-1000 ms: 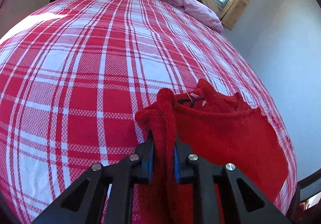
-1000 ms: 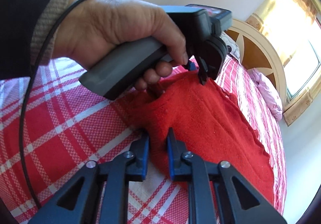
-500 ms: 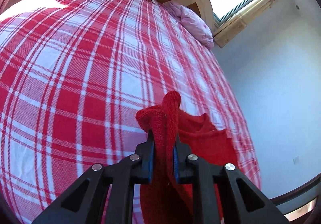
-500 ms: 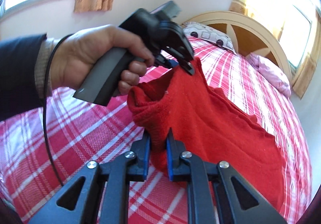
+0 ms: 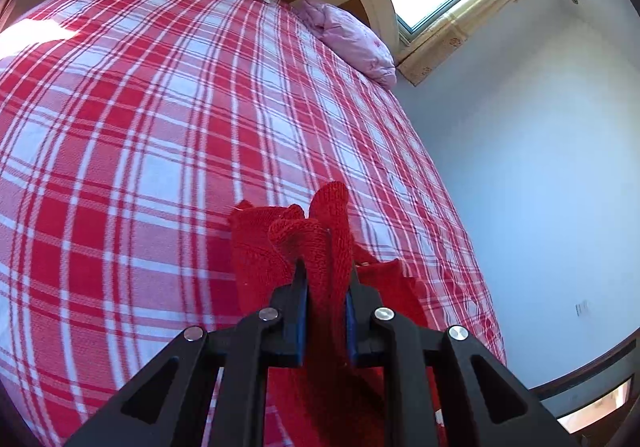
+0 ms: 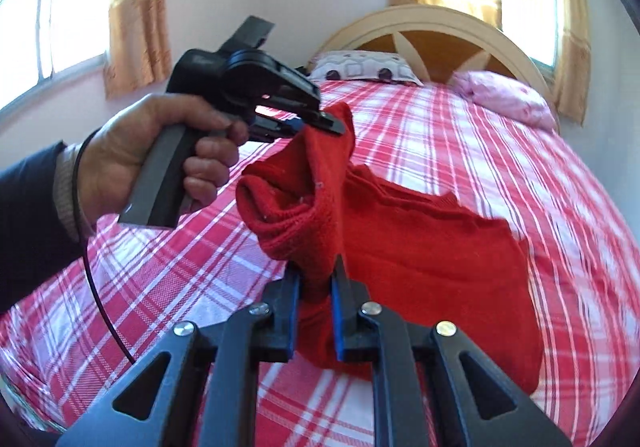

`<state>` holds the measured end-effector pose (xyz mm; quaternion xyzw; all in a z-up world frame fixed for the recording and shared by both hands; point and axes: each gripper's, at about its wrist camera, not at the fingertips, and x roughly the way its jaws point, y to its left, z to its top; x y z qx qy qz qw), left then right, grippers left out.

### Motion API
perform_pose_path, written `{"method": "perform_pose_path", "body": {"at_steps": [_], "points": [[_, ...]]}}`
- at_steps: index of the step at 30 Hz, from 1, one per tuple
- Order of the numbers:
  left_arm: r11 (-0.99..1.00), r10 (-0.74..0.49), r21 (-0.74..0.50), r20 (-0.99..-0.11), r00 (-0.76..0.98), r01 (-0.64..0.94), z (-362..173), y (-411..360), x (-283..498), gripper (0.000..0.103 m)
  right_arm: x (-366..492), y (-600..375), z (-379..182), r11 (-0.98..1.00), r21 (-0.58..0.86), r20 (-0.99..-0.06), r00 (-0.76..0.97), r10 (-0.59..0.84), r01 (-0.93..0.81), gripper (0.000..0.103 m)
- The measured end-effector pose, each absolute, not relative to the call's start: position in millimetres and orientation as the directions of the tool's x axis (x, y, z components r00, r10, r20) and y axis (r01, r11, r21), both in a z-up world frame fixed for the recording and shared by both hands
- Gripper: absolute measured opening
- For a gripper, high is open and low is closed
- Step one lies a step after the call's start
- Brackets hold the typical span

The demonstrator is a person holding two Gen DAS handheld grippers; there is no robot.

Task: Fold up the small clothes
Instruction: 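Lift the sweater corner with the right gripper while the left gripper grips the other corner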

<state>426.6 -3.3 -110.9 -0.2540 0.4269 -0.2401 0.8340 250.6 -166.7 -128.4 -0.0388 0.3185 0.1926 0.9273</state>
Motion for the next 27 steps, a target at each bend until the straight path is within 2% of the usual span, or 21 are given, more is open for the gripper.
{"method": "perform_pose_path", "body": {"at_steps": [9, 18, 27], "points": [[0.757, -0.638, -0.607, -0.607, 0.473, 0.242, -106.2, -70.7, 432.1, 0.015, 246.3, -226.2, -135.2, 0.936, 0.209, -0.589, 0.727, 0.352, -0.284, 0.016], [0.761, -0.645, -0.59, -0.64, 0.418, 0.269, -118.2, -125.3, 442.4, 0.015, 240.4, -274.0, -148.7, 0.935, 0.305, -0.588, 0.736, 0.336, -0.183, 0.015], [0.792, -0.609, -0.526, -0.706, 0.36, 0.308, -144.6, -183.2, 444.9, 0.015, 235.4, -313.7, -174.8, 0.896, 0.44, -0.603, 0.717, 0.35, -0.068, 0.015]]}}
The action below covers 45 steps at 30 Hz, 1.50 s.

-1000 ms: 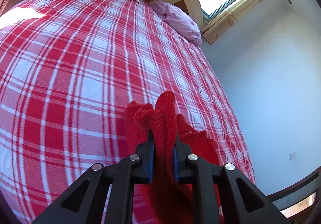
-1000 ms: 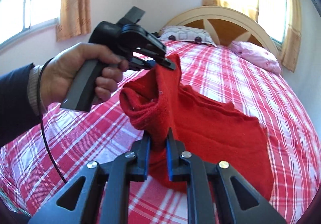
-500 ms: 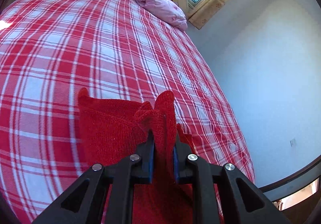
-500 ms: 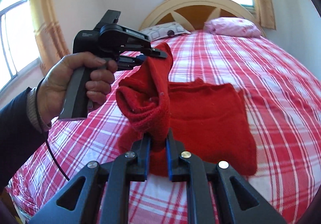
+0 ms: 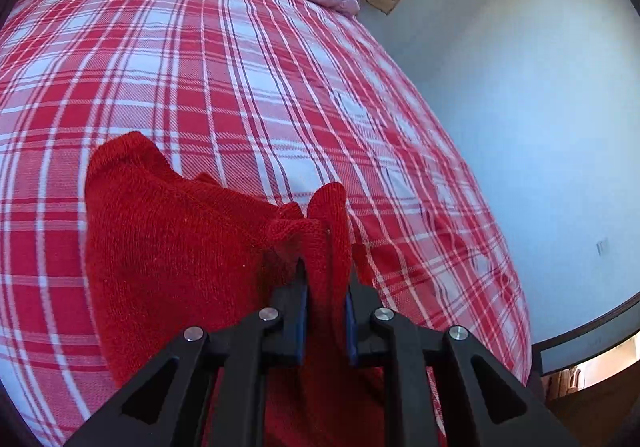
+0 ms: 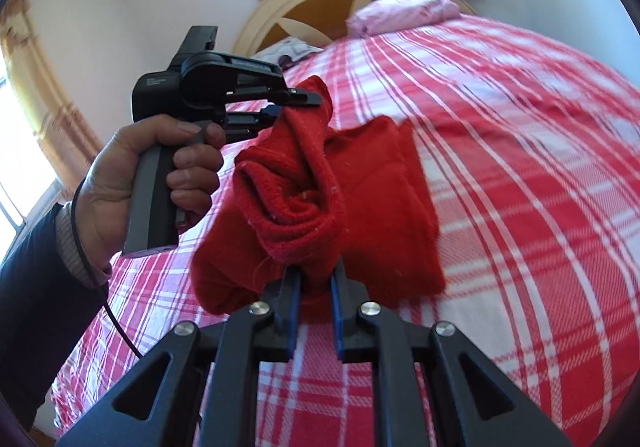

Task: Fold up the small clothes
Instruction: 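Lift the sweater corner with the right gripper while the left gripper grips the other corner, then lay the lifted sweater edge down and open both grippers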

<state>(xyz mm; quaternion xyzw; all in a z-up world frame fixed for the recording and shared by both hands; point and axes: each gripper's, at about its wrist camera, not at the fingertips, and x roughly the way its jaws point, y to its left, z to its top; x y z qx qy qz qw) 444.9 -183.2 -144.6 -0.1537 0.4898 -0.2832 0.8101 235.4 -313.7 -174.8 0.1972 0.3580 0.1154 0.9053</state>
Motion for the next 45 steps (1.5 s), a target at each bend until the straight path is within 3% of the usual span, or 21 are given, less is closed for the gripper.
{"method": "perform_pose_path", "body": {"at_steps": [5, 7, 17, 26, 32, 36, 41, 45], "points": [[0.807, -0.587, -0.493, -0.734, 0.342, 0.325, -150.2, -205.1, 447.0, 0.016, 233.9, -328.6, -184.3, 0.874, 0.485, -0.602, 0.712, 0.361, -0.033, 0.015], [0.812, -0.578, -0.473, -0.737, 0.351, 0.343, -145.7, -211.8, 446.5, 0.021, 233.9, -331.3, -187.6, 0.868, 0.495, -0.603, 0.709, 0.365, -0.026, 0.015], [0.838, -0.531, -0.325, -0.671, 0.517, 0.438, -111.3, -201.1, 409.6, 0.021, 230.0, -349.2, -200.9, 0.793, 0.609, -0.575, 0.693, 0.435, 0.007, 0.016], [0.87, -0.449, -0.191, -0.689, 0.57, 0.455, -145.3, -172.7, 339.2, 0.021, 221.5, -356.1, -206.9, 0.781, 0.623, -0.583, 0.691, 0.428, 0.043, 0.033], [0.879, -0.384, -0.056, -0.669, 0.636, 0.473, -157.8, -178.7, 315.4, 0.021, 196.1, -371.1, -183.6, 0.82, 0.552, -0.567, 0.789, 0.238, 0.149, 0.044], [0.881, -0.391, -0.066, -0.66, 0.642, 0.469, -161.6, -178.7, 316.2, 0.022, 194.0, -380.8, -150.4, 0.851, 0.492, -0.528, 0.84, 0.124, 0.184, 0.045], [0.881, -0.4, -0.076, -0.646, 0.65, 0.466, -167.5, -176.5, 314.6, 0.022, 239.9, -355.8, -110.5, 0.904, 0.428, -0.496, 0.838, 0.227, 0.009, 0.047], [0.882, -0.406, -0.086, -0.64, 0.652, 0.464, -168.3, -175.4, 313.1, 0.023, 296.5, -331.8, -113.1, 0.896, 0.435, -0.564, 0.747, 0.352, -0.094, 0.047]]}}
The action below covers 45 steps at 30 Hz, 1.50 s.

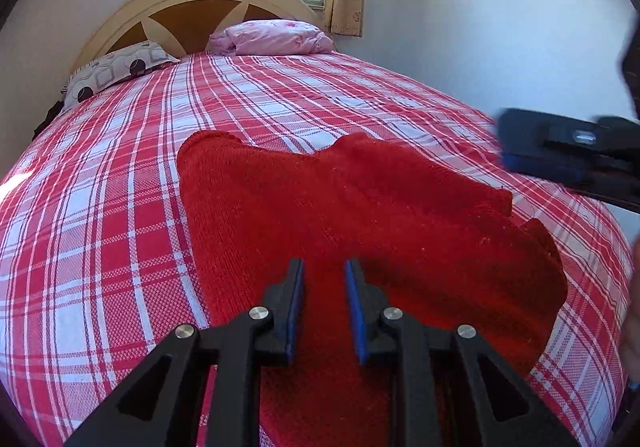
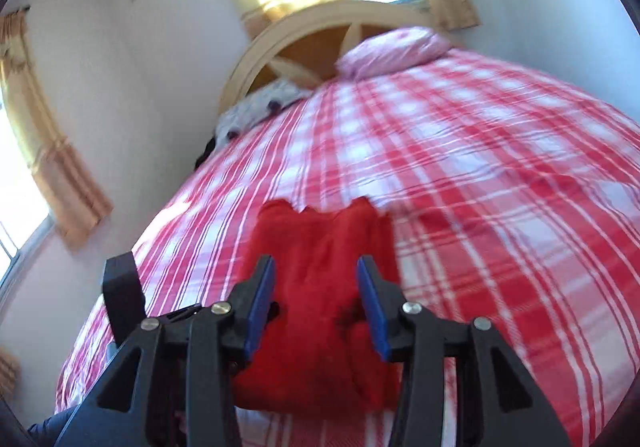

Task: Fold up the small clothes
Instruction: 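Lay the lifted sweater edge down and open both grippers, then move the right gripper to the folded sweater edge and close on it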

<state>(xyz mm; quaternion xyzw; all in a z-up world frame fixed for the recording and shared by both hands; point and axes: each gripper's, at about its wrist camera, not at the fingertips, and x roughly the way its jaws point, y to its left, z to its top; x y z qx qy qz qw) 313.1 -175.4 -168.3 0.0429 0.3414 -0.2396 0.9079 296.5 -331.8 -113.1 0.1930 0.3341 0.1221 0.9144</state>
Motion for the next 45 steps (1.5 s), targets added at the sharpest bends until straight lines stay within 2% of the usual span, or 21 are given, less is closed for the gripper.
{"method": "perform_pose_path", "body": {"at_steps": [3, 7, 9, 14, 16, 18, 19, 22, 26, 29, 31, 32, 34, 38, 40, 42, 45], "points": [[0.879, -0.412, -0.089, -0.637, 0.651, 0.469, -169.8, -173.5, 311.4, 0.023, 333.7, -327.2, -139.6, 0.875, 0.477, -0.641, 0.652, 0.405, -0.075, 0.047], [0.867, -0.442, -0.114, -0.627, 0.641, 0.486, -172.0, -168.4, 307.9, 0.025, 358.3, -346.0, -181.4, 0.88, 0.47, -0.734, 0.587, 0.343, 0.074, 0.045], [0.863, -0.447, -0.113, -0.624, 0.641, 0.492, -172.3, -169.0, 306.0, 0.025, 361.7, -356.9, -193.3, 0.857, 0.507, -0.731, 0.573, 0.371, 0.093, 0.042], [0.871, -0.435, -0.106, -0.62, 0.653, 0.479, -164.3, -167.6, 296.7, 0.026, 347.7, -355.0, -187.8, 0.898, 0.436, -0.749, 0.577, 0.326, 0.059, 0.042], [0.868, -0.45, -0.124, -0.603, 0.659, 0.48, -159.3, -163.5, 285.2, 0.036, 344.7, -353.6, -184.9, 0.911, 0.409, -0.76, 0.572, 0.308, 0.052, 0.042], [0.863, -0.455, -0.108, -0.59, 0.667, 0.493, -158.2, -163.4, 274.7, 0.052, 344.5, -353.9, -177.4, 0.914, 0.403, -0.756, 0.576, 0.311, 0.036, 0.043], [0.862, -0.447, -0.081, -0.587, 0.675, 0.5, -159.9, -165.7, 270.6, 0.054, 349.4, -353.4, -170.1, 0.92, 0.39, -0.749, 0.591, 0.299, 0.029, 0.045], [0.863, -0.423, -0.033, -0.593, 0.685, 0.504, -166.4, -170.9, 271.7, 0.056, 361.2, -351.7, -153.3, 0.932, 0.363, -0.718, 0.637, 0.28, 0.0, 0.047], [0.864, -0.425, -0.047, -0.601, 0.677, 0.5, -168.0, -171.9, 278.4, 0.06, 388.5, -336.6, -144.1, 0.929, 0.365, -0.728, 0.605, 0.323, -0.058, 0.047], [0.866, -0.421, -0.047, -0.606, 0.674, 0.498, -170.8, -174.4, 280.9, 0.062, 412.4, -323.9, -154.5, 0.937, 0.337, -0.773, 0.542, 0.329, -0.088, 0.045], [0.864, -0.424, -0.049, -0.609, 0.67, 0.502, -172.1, -176.8, 281.6, 0.062, 428.1, -321.1, -178.5, 0.963, 0.267, -0.856, 0.45, 0.256, -0.039, 0.043], [0.866, -0.416, -0.04, -0.611, 0.674, 0.499, -172.0, -178.2, 281.8, 0.062, 431.0, -325.9, -187.0, 0.964, 0.265, -0.868, 0.432, 0.244, -0.012, 0.038], [0.867, -0.414, -0.039, -0.609, 0.676, 0.496, -169.9, -178.1, 282.0, 0.062, 427.5, -333.0, -186.0, 0.954, 0.301, -0.848, 0.457, 0.27, -0.005, 0.038], [0.881, -0.431, -0.096, -0.568, 0.701, 0.464, -154.2, -157.8, 272.5, 0.063, 399.6, -338.9, -170.6, 0.96, 0.28, -0.821, 0.511, 0.256, -0.031, 0.037], [0.889, -0.422, -0.102, -0.559, 0.714, 0.446, -150.7, -150.1, 268.0, 0.068, 374.0, -341.0, -157.6, 0.952, 0.3, -0.785, 0.552, 0.279, -0.055, 0.042], [0.893, -0.409, -0.097, -0.579, 0.705, 0.439, -154.1, -148.5, 267.2, 0.071, 346.4, -335.0, -144.8, 0.952, 0.288, -0.754, 0.589, 0.29, -0.101, 0.043], [0.896, -0.401, -0.101, -0.606, 0.687, 0.433, -164.1, -149.7, 270.0, 0.071, 314.1, -317.5, -143.5, 0.959, 0.227, -0.755, 0.592, 0.284, -0.171, 0.043]]}}
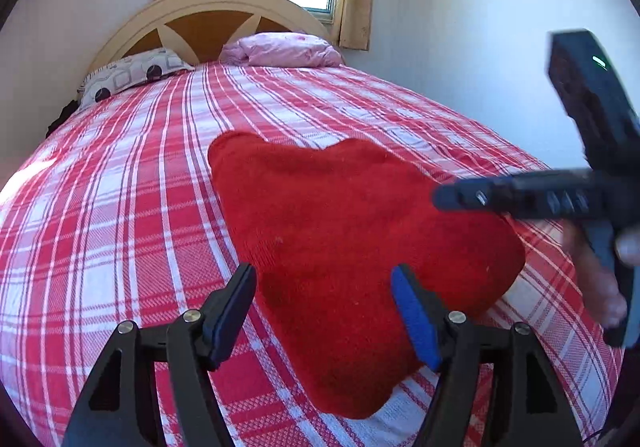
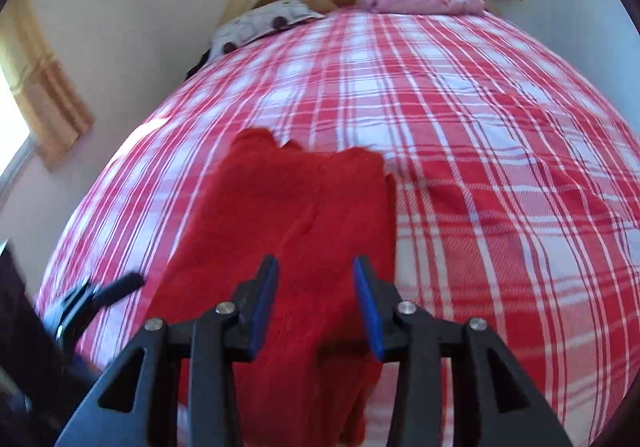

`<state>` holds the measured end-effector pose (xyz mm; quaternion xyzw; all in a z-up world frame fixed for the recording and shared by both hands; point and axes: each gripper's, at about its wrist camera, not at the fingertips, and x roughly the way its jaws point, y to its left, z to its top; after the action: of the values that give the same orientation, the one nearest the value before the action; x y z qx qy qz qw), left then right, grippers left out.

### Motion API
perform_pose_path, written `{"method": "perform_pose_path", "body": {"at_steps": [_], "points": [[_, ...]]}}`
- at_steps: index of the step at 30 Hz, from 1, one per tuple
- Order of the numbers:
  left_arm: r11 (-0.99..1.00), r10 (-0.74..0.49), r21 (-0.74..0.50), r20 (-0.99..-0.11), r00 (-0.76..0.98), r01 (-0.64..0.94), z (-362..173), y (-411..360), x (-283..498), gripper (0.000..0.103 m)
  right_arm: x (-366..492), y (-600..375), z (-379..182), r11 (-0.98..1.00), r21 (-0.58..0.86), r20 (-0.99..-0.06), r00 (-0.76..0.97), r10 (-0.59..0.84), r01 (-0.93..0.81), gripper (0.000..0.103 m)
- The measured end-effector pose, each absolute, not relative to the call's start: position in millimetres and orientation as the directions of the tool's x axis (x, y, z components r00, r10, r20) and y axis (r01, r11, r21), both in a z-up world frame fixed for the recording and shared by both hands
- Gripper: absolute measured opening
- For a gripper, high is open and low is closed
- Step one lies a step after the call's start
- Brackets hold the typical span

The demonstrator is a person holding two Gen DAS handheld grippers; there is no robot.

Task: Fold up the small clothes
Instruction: 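Move the right gripper to the folded sweater edge and close on it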

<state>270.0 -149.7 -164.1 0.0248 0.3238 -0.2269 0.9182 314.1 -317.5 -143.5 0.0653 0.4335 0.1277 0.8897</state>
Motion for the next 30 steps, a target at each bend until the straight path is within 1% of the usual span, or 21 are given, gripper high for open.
{"method": "perform_pose_path", "body": {"at_steps": [1, 3, 4, 6, 8, 10, 11, 14, 16, 19, 23, 26, 30], "points": [[0.895, -0.406, -0.115, -0.608, 0.682, 0.43, -166.3, -148.9, 270.7, 0.071, 302.6, -311.7, -149.1, 0.968, 0.175, -0.767, 0.592, 0.247, -0.178, 0.043], [0.893, -0.415, -0.142, -0.622, 0.664, 0.426, -170.9, -149.5, 272.0, 0.076, 293.2, -307.3, -160.3, 0.978, 0.104, -0.784, 0.59, 0.193, -0.18, 0.043], [0.893, -0.418, -0.149, -0.627, 0.658, 0.425, -173.4, -150.5, 273.4, 0.076, 289.5, -309.0, -166.2, 0.982, 0.076, -0.781, 0.601, 0.167, -0.173, 0.043], [0.895, -0.413, -0.149, -0.634, 0.654, 0.421, -176.1, -152.7, 273.5, 0.077, 286.0, -316.6, -172.4, 0.984, 0.105, -0.777, 0.605, 0.172, -0.144, 0.049], [0.896, -0.411, -0.148, -0.636, 0.654, 0.419, -177.2, -153.6, 272.1, 0.077, 289.1, -326.0, -180.7, 0.977, 0.183, -0.78, 0.588, 0.214, -0.112, 0.055], [0.896, -0.414, -0.16, -0.641, 0.646, 0.415, -179.4, -151.8, 273.5, 0.08, 290.7, -334.3, -184.9, 0.967, 0.235, -0.769, 0.591, 0.246, -0.097, 0.056], [0.895, -0.418, -0.17, -0.643, 0.642, 0.412, -179.5, -151.0, 274.4, 0.081, 291.5, -335.9, -186.5, 0.963, 0.251, -0.765, 0.591, 0.257, -0.094, 0.059], [0.893, -0.426, -0.188, -0.644, 0.636, 0.408, -177.6, -148.6, 275.9, 0.081, 287.6, -338.4, -182.7, 0.955, 0.283, -0.752, 0.596, 0.282, -0.094, 0.059], [0.896, -0.418, -0.172, -0.639, 0.646, 0.41, -174.6, -148.2, 272.9, 0.081, 283.9, -339.7, -177.9, 0.952, 0.291, -0.739, 0.609, 0.289, -0.099, 0.059], [0.898, -0.408, -0.144, -0.627, 0.663, 0.416, -166.7, -144.8, 269.4, 0.081, 277.1, -345.9, -165.0, 0.946, 0.305, -0.699, 0.649, 0.302, -0.112, 0.059], [0.905, -0.397, -0.124, -0.595, 0.699, 0.408, -149.5, -134.5, 270.5, 0.081, 274.8, -364.8, -150.7, 0.938, 0.335, -0.647, 0.703, 0.297, -0.089, 0.062], [0.914, -0.38, -0.118, -0.587, 0.715, 0.389, -142.7, -127.9, 280.8, 0.081, 283.3, -377.0, -147.0, 0.932, 0.358, -0.641, 0.709, 0.294, -0.063, 0.063], [0.927, -0.346, -0.1, -0.605, 0.717, 0.363, -146.4, -125.5, 301.2, 0.081, 298.6, -383.9, -149.0, 0.924, 0.379, -0.647, 0.7, 0.301, -0.047, 0.063]]}}
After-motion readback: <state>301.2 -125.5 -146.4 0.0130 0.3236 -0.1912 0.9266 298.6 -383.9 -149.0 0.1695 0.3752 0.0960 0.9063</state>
